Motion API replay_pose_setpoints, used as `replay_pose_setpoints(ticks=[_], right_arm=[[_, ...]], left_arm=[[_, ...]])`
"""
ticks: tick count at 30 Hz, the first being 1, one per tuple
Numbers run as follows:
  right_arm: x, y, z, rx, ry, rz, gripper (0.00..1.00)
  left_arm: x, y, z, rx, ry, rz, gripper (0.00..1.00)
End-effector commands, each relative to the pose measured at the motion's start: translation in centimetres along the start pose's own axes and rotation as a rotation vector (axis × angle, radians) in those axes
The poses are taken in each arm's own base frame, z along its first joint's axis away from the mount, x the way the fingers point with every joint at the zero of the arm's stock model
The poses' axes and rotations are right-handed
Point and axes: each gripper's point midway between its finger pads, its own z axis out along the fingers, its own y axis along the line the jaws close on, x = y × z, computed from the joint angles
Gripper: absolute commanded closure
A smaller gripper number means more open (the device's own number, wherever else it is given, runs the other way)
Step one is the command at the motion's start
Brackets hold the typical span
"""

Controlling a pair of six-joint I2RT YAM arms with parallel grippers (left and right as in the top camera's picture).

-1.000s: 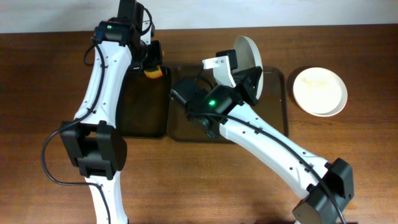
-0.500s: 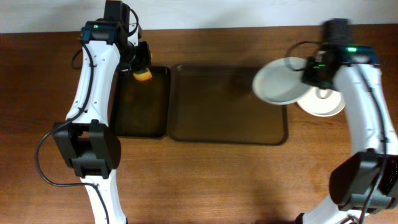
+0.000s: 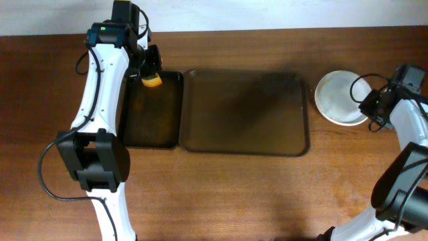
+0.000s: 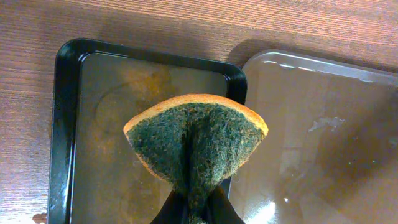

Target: Clean dirty plates on tray and stack at the side

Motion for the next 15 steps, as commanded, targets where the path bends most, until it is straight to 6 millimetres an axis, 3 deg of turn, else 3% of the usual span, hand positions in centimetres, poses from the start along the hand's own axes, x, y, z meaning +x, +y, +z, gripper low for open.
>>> replay_pose_setpoints(ticks=[1,4,7,9,12,13,15], right_arm=[[0.7,0.8,0.5,-0.026,0.028,-0.002,0.30],[-1.5,3.2,-4.3,-0.139,0.047,-0.002,0.28],[-2.7,6.0,-9.6,-0.260,0.090,-0.015,0.28],[-2.4,7.4,-11.1,-0.274,0.102,-0.063,0.27],[-0.6,9.7,-11.4,-0.283,0.138,-0.137,0.27],[-0.2,10.5,-11.5,-0.291,0.143,-0.155,0.17],[0.6,11.7,-11.8,-0.300,0.150,-0.188,0.15]], left_arm=[[0.1,0.6,0.4,-0.026,0.009,-0.010,1.00],[0.8,1.0,0.5,-0.047,0.037,-0.013,1.00],[2.0,3.1,2.0,-0.151,0.080,-0.009,1.00],[2.9,3.7,4.4,-0.156,0.119,0.057,1.00],[5.4,4.8,8.6,-0.170,0.226,0.079,1.00],[5.8,5.0,9.5,-0.173,0.249,0.077,1.00],[6.4,5.4,11.1,-0.178,0.278,0.075,0.97]])
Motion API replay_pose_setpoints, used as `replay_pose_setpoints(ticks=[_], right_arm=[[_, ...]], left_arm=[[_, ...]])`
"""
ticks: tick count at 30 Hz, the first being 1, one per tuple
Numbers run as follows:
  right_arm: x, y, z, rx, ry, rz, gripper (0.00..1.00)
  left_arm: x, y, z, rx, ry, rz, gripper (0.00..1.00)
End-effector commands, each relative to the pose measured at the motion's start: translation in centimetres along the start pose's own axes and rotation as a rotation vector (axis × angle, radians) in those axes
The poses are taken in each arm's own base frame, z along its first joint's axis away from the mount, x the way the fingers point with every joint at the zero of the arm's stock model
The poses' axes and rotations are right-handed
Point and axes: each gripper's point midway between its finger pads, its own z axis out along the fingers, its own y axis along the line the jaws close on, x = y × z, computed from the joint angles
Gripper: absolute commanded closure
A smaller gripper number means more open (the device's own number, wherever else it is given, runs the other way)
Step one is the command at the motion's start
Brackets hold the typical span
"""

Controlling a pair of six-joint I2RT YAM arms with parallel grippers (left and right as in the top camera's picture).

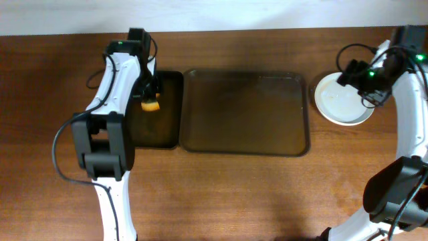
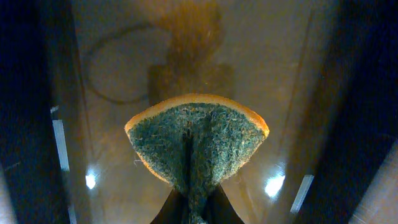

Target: Clean dirty plates on tray and stack at the side

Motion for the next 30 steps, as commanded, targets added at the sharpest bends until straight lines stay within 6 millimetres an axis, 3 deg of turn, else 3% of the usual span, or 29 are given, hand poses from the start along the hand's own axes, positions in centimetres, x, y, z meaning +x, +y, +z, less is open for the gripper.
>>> replay_pose_setpoints(ticks=[1,2,3,4,5,9,12,14,18,21,24,28,30], right_arm=[[0.5,1.8,-0.1,-0.021,0.005,-0.047,0.14],[0.8,2.3,-0.1,-0.023,0.013,-0.057,0.14],[1.0,2.5,0.0,-0.024,0.019,-0.062,0.08],[1.1,2.7,0.0,-0.025,0.022,-0.065,0.05],[1.2,2.7,-0.2,-0.024,0.028,-0.065,0.00],[1.3,3.1,-3.9,-0.020,-0.007,-0.094,0.02],[2.0,4.1,-10.3,-0.044,-0.118,-0.161,0.02],[3.2,4.3,-13.5,-0.053,-0.167,-0.207,0.01],[7.5,4.3,-20.7,-0.069,-0.274,-0.273,0.02],[11.0,3.8,-23.8,-0.075,-0.301,-0.277,0.02],[11.5,3.8,-24.8,-0.081,-0.334,-0.283,0.02],[11.8,3.7,-24.6,-0.077,-0.319,-0.287,0.02],[11.9,4.4,-24.7,-0.097,-0.326,-0.441,0.02]], left_arm=[[0.4,0.4,2.3,-0.019,0.042,0.022,0.78],[0.5,0.5,2.5,-0.019,0.046,0.021,0.50],[0.5,0.5,2.6,-0.020,0.047,0.021,0.18],[0.4,0.5,2.5,-0.020,0.044,0.021,0.00],[0.1,0.4,1.9,-0.020,0.030,0.021,0.00],[-2.0,0.0,-5.6,0.001,-0.111,0.010,0.00],[-2.3,-0.4,-13.2,0.026,-0.259,0.017,0.00],[-1.8,-0.4,-14.8,0.028,-0.279,0.017,0.00],[-1.7,-0.4,-14.8,0.028,-0.277,0.016,0.00],[-1.7,-0.4,-14.8,0.028,-0.277,0.017,0.00],[-1.7,-0.4,-14.8,0.028,-0.277,0.017,0.00],[-1.7,-0.4,-14.8,0.028,-0.277,0.017,0.00],[-1.7,-0.4,-14.8,0.028,-0.277,0.017,0.00]])
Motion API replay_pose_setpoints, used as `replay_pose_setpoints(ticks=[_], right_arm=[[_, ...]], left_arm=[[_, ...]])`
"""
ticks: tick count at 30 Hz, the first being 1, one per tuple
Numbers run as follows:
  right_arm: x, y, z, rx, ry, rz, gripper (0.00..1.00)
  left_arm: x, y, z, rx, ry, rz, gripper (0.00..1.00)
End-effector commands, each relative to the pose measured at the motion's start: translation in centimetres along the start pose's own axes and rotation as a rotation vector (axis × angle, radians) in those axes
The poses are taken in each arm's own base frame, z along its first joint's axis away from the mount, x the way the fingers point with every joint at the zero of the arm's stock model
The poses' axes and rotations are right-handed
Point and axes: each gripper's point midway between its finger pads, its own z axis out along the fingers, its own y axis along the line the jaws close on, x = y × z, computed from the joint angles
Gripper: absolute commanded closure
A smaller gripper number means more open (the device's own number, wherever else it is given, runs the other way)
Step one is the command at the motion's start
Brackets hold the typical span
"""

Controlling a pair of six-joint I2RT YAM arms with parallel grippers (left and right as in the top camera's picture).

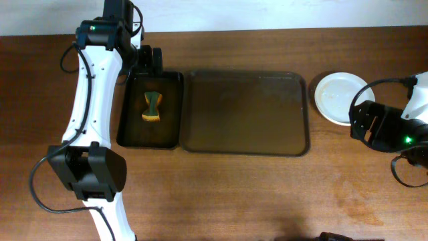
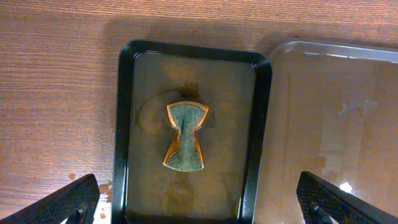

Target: Clean dirty plates on tray and stack at the side

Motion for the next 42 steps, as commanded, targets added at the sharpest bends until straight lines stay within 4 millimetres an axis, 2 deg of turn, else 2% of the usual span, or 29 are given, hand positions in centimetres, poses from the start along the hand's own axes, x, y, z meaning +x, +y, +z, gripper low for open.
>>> replay_pose_setpoints(ticks=[1,4,7,9,13,15,18,21,24,27,29,42], right_arm=[[-0.5,1.0,0.1,-0.047,-0.024,-0.206,0.02],[-1.1,2.6,1.0,-0.056,-0.144,-0.343,0.02],[-0.7,3.7,2.9,-0.095,-0.382,-0.395,0.02],[0.8,3.5,4.0,-0.111,-0.485,-0.376,0.02],[7.6,2.4,8.7,-0.144,-0.650,-0.404,0.02],[10.1,2.3,10.1,-0.168,-0.720,-0.411,0.02],[11.6,1.4,11.3,-0.174,-0.839,-0.339,0.02],[11.5,1.3,11.7,-0.179,-0.911,-0.340,0.02],[11.9,1.2,12.7,-0.180,-0.922,-0.340,0.02],[12.8,0.5,13.9,-0.152,-0.859,-0.328,0.02],[14.5,0.0,15.9,-0.145,-0.750,-0.319,0.02],[14.5,0.0,16.0,-0.143,-0.746,-0.318,0.01]], left_arm=[[0.0,0.0,0.3,-0.001,0.006,-0.001,0.00],[0.0,0.0,0.3,-0.001,0.006,-0.002,0.00],[0.0,0.0,0.3,-0.001,0.006,-0.001,0.00],[0.0,0.0,0.3,-0.001,0.006,-0.001,0.00],[0.0,0.0,0.3,-0.001,0.006,-0.002,0.00],[0.0,0.0,0.3,-0.001,0.006,-0.002,0.00],[0.0,0.0,0.3,-0.001,0.006,-0.002,0.00],[0.0,0.0,0.3,-0.001,0.006,-0.002,0.00],[0.0,0.0,0.3,-0.001,0.006,-0.002,0.00],[0.0,0.0,0.3,-0.001,0.006,-0.002,0.00],[0.0,0.0,0.3,-0.001,0.006,-0.002,0.00],[0.0,0.0,0.3,-0.001,0.006,-0.002,0.00]])
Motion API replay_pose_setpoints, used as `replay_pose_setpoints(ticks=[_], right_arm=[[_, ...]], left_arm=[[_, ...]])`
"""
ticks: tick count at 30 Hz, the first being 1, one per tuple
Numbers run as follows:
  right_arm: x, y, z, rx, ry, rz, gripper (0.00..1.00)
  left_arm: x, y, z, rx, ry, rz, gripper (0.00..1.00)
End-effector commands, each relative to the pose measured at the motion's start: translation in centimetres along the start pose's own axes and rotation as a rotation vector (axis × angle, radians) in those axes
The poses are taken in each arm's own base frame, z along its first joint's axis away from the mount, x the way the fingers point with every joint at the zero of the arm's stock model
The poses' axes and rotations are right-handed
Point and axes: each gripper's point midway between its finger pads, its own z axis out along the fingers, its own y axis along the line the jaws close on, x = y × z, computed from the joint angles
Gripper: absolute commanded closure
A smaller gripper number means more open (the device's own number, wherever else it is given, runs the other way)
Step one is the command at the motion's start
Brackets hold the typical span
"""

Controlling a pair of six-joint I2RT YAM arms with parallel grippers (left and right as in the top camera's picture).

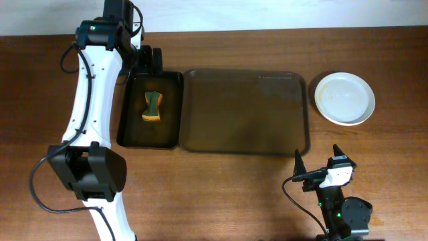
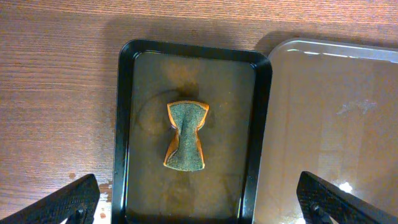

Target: Clean dirty plates on tray and stack at the side

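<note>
A single white plate [image 1: 344, 98] lies on the bare table to the right of the large brown tray [image 1: 246, 144], which holds nothing. A green and orange sponge [image 2: 185, 135], pinched at its waist, rests in the small black tray [image 2: 124, 124] with murky water. My left gripper [image 2: 199, 183] hangs open high above that tray, its fingers [image 2: 68, 202] spread wide and apart from the sponge. In the overhead view, the right gripper [image 1: 317, 155] is near the table's front edge. Its two fingertips stand apart and hold nothing.
The black tray [image 1: 127, 110] sits directly against the brown tray's left side. My left arm [image 1: 93, 87] runs along the table's left side. The folded right arm [image 1: 341, 207] sits at the front right, below the brown tray's corner.
My right arm has gone from beside the white plate at the right edge to a folded pose at the table's front. The left gripper, sponge and plate have not moved.
My left gripper first held the sponge above the black tray while the right gripper was at the plate's rim. Then the sponge was low in the tray. Later it lay released there, with the left gripper raised and open. The right arm has drawn back to the front.
</note>
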Motion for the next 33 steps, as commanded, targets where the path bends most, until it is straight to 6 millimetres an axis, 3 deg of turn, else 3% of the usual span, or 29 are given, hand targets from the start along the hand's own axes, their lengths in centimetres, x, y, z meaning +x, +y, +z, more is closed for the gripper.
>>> replay_pose_setpoints(ticks=[1,8,10,13,16,19,22,24,25,28,31,33], right_arm=[[0.4,0.0,0.0,0.002,0.009,0.006,0.01],[0.4,0.0,0.0,0.002,0.009,0.006,0.02],[0.4,0.0,0.0,0.002,0.009,0.006,0.02],[0.4,0.0,0.0,0.002,0.009,0.006,0.02],[0.4,0.0,0.0,0.002,0.009,0.006,0.02],[0.4,0.0,0.0,0.002,0.009,0.006,0.02],[0.4,0.0,0.0,0.002,0.009,0.006,0.02],[0.4,0.0,0.0,0.002,0.009,0.006,0.02],[0.4,0.0,0.0,0.002,0.009,0.006,0.02],[0.4,0.0,0.0,0.002,0.009,0.006,0.02],[0.4,0.0,0.0,0.002,0.009,0.006,0.02],[0.4,0.0,0.0,0.002,0.009,0.006,0.02]], left_arm=[[0.0,0.0,0.3,-0.001,0.004,-0.002,0.00],[0.5,0.6,0.2,-0.034,0.023,-0.001,0.00],[-0.9,0.5,-2.5,-0.027,-0.075,-0.002,0.00],[-4.5,-1.9,-9.0,0.101,-0.347,0.094,0.00],[-4.8,-2.1,-13.2,0.102,-0.484,0.182,0.00],[-2.8,-1.2,-16.9,0.078,-0.630,0.229,0.00],[0.5,0.2,-17.7,0.060,-0.720,0.212,0.00],[4.3,1.2,-18.4,0.043,-0.825,0.202,0.00],[5.0,1.4,-18.5,0.039,-0.851,0.200,0.00],[10.3,2.3,-17.8,0.015,-1.005,0.200,0.00],[15.4,2.5,-15.2,0.014,-1.111,0.207,0.00],[17.2,2.6,-13.8,-0.002,-1.164,0.234,0.00]])
